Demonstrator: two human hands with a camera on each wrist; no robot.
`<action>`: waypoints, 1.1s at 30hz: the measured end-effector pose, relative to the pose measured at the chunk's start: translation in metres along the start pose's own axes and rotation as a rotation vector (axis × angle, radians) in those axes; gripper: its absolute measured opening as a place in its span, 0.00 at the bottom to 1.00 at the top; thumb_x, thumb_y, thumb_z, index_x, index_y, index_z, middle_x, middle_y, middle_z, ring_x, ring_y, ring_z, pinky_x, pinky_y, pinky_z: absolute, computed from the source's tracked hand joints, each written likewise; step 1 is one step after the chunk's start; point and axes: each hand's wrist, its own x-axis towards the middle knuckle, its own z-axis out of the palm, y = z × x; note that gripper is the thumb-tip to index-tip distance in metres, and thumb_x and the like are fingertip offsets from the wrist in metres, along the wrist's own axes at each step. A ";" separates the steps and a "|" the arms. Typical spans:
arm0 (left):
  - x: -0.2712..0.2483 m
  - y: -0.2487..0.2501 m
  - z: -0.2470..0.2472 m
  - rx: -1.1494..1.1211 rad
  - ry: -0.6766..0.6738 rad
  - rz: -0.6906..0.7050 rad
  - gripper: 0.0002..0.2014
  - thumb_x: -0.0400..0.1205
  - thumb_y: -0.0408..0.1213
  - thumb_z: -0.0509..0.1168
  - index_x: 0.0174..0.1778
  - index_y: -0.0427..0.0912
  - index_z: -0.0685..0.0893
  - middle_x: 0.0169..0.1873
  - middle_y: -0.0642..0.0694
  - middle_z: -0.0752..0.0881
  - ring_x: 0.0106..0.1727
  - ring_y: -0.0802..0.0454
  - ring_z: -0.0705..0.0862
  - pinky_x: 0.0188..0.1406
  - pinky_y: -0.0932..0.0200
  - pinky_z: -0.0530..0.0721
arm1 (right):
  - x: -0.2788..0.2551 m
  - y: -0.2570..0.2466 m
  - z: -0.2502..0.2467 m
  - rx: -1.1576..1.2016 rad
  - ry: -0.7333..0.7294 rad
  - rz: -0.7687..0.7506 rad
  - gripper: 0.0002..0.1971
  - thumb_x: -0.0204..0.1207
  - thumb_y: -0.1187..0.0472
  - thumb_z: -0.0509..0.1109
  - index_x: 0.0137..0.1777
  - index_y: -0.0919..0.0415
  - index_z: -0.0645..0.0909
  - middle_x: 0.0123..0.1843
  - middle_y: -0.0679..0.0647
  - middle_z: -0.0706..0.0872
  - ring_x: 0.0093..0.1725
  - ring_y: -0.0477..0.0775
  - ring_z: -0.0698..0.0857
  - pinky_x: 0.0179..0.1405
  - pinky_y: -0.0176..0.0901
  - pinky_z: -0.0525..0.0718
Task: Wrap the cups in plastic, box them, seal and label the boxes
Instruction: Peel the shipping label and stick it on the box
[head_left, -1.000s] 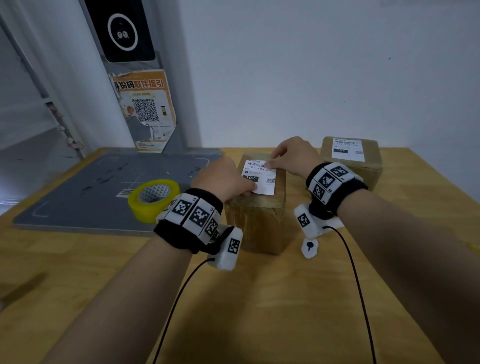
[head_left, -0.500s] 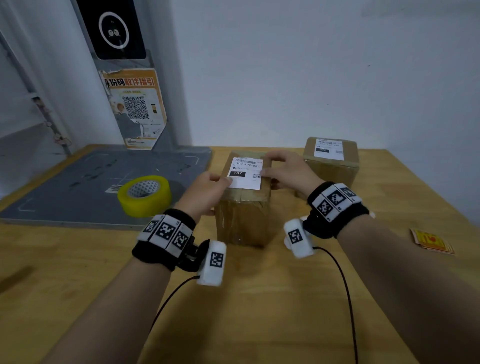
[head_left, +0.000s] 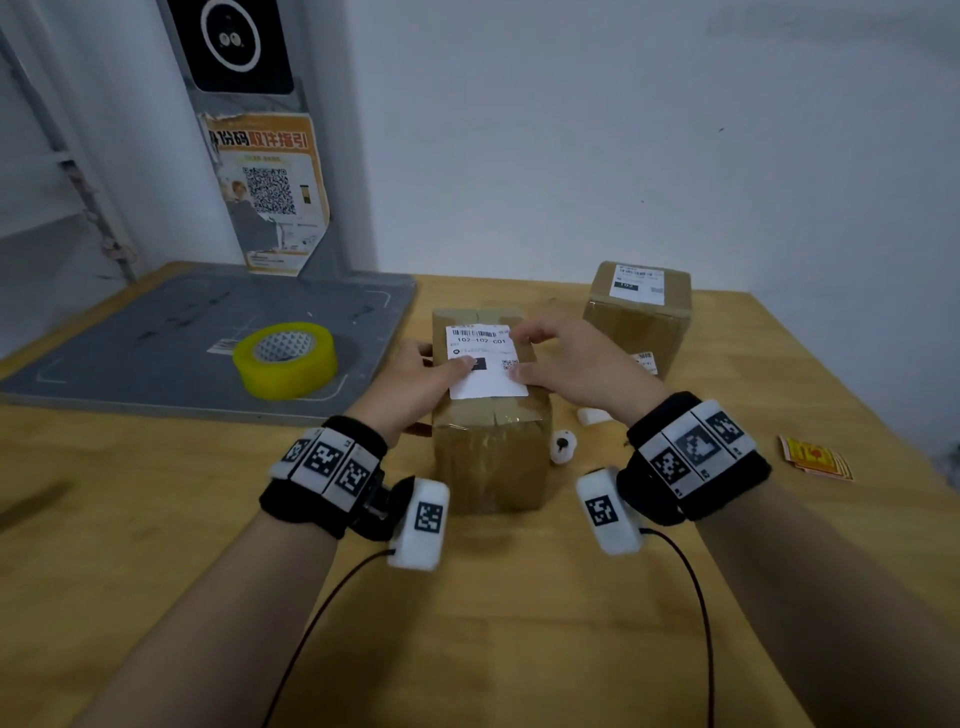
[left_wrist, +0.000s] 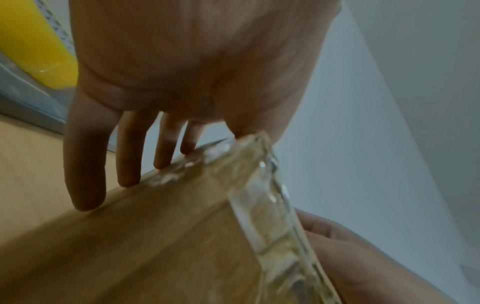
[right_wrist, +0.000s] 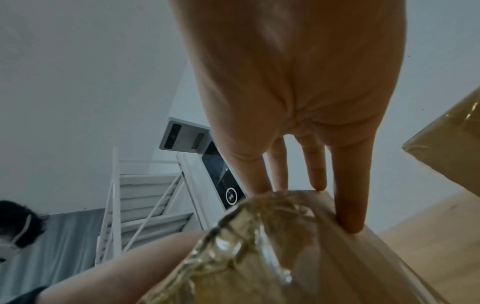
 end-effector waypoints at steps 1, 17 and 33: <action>-0.001 0.001 -0.002 -0.008 -0.010 0.002 0.22 0.87 0.51 0.68 0.74 0.50 0.73 0.56 0.55 0.86 0.52 0.53 0.87 0.37 0.55 0.84 | -0.002 -0.002 -0.001 -0.025 -0.011 -0.009 0.23 0.80 0.56 0.79 0.74 0.48 0.81 0.76 0.46 0.79 0.75 0.47 0.77 0.66 0.41 0.74; 0.003 0.007 -0.009 0.088 -0.100 -0.087 0.15 0.93 0.49 0.54 0.74 0.57 0.78 0.57 0.49 0.87 0.53 0.45 0.85 0.48 0.46 0.84 | 0.006 -0.016 -0.003 -0.350 -0.406 -0.134 0.26 0.92 0.41 0.34 0.85 0.27 0.62 0.91 0.40 0.56 0.90 0.45 0.43 0.86 0.55 0.34; 0.011 0.000 -0.011 0.050 -0.055 -0.096 0.10 0.92 0.50 0.56 0.66 0.58 0.79 0.56 0.49 0.88 0.48 0.46 0.85 0.44 0.50 0.83 | 0.060 0.000 0.012 -0.418 -0.394 -0.221 0.29 0.90 0.35 0.31 0.86 0.26 0.60 0.91 0.35 0.54 0.91 0.45 0.41 0.87 0.64 0.32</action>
